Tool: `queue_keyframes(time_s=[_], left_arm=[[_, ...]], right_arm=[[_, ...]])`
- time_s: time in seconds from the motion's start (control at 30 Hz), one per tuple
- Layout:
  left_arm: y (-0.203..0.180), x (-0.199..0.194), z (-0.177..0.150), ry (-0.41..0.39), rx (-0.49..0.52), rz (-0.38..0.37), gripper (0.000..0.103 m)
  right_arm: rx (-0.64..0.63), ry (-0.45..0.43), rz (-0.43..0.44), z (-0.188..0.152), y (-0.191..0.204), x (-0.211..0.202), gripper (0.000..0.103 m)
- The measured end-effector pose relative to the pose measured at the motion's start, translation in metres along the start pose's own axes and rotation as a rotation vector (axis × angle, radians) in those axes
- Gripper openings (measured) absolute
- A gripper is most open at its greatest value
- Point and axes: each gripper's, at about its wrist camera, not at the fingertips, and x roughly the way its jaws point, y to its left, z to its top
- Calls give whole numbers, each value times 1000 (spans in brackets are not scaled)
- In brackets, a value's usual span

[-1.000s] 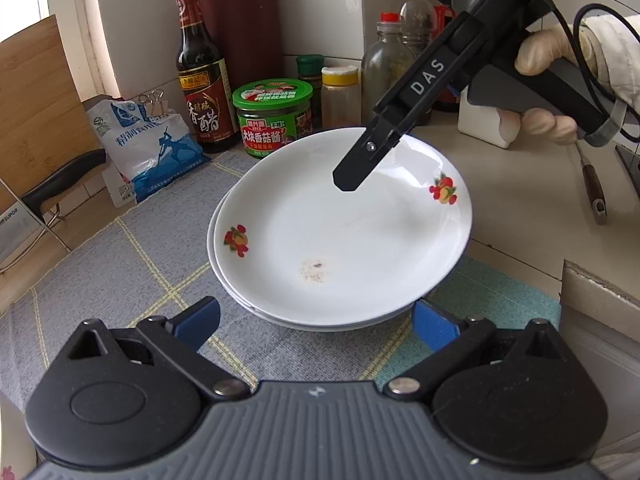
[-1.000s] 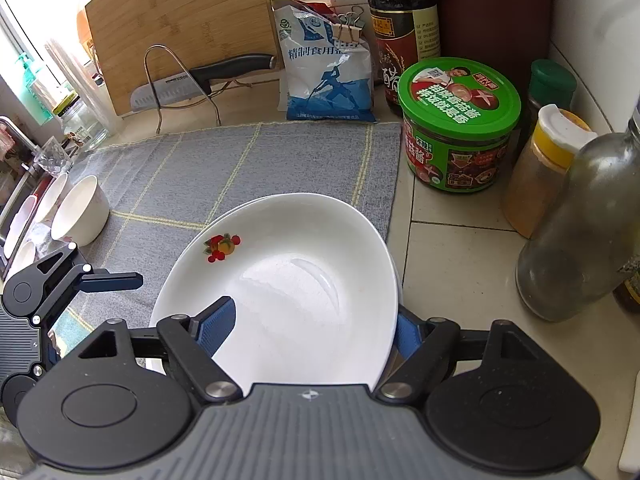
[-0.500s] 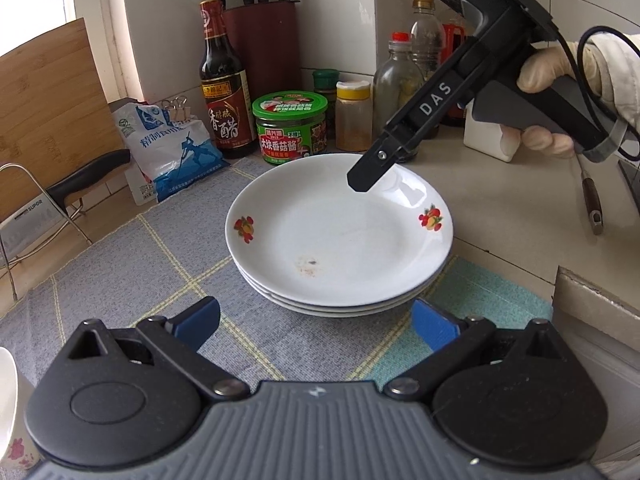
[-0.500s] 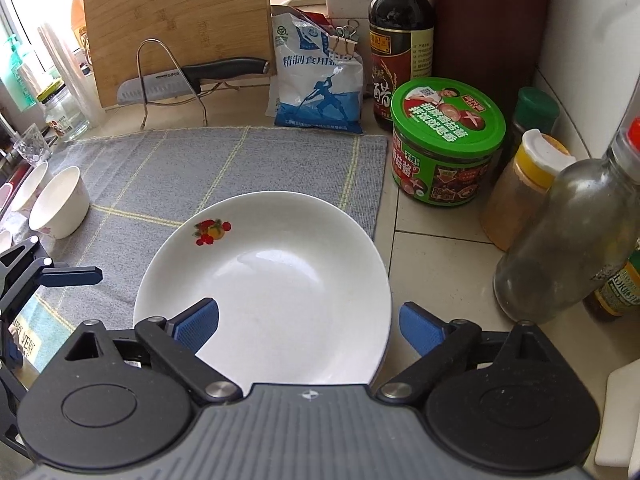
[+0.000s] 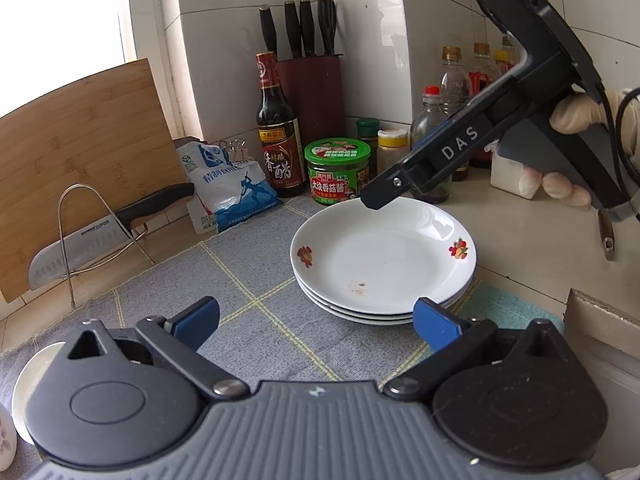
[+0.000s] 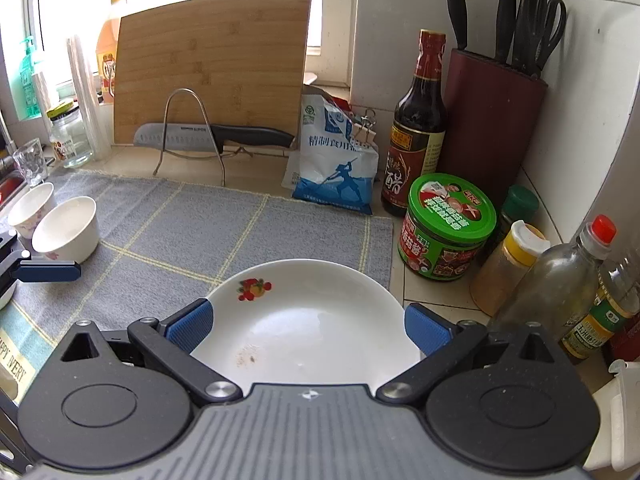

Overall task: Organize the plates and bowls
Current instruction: 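Open the right tool and withdraw it from the stack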

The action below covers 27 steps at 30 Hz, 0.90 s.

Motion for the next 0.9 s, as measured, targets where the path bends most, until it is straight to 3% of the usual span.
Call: queue_keyframes(time_s=[0.13, 0.23, 0.43, 0.73, 0.9], left_arm=[[10, -14, -7, 4, -51, 59, 102], [20, -31, -12, 3, -82, 146, 102], [54, -67, -28, 34, -149, 253, 102], [115, -112, -69, 95, -176, 253, 102], [150, -133, -92, 115, -200, 271, 102]], right_arm=[[-5, -54, -3, -6, 19, -6, 103], [-49, -90, -14, -13, 40, -9, 103], [-110, -90, 62, -23, 92, -3, 103], [-204, -106, 103, -32, 185, 1, 103], [-203, -61, 199, -31, 228, 14, 103]])
